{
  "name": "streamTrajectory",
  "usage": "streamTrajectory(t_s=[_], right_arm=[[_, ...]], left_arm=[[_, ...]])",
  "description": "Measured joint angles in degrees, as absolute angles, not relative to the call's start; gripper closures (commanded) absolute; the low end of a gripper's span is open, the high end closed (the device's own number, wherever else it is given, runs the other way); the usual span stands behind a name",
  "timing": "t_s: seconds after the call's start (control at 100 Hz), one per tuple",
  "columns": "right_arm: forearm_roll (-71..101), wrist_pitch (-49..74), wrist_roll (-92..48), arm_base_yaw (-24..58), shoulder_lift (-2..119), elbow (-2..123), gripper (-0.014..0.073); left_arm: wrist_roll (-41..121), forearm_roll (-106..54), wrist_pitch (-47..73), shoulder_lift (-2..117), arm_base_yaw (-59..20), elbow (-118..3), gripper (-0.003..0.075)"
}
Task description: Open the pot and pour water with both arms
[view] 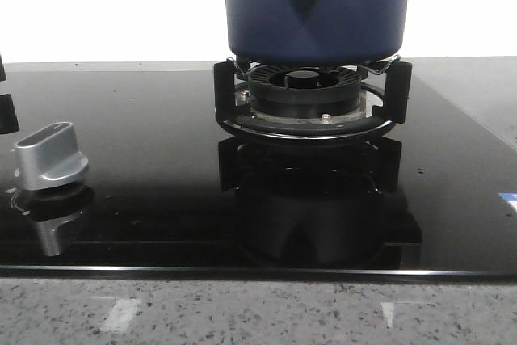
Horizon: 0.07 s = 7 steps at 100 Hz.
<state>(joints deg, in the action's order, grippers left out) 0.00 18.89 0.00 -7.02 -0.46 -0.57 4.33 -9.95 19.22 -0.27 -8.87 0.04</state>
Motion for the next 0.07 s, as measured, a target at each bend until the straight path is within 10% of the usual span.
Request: streamTrajectory(t_s=[0.07], right_arm=[[0.00,18.89,0.00,-7.02,-0.46,-0.57,0.0662]], left_arm=[[4.33,-9.95,19.22,-0.27,-8.87,0.04,0.0741]])
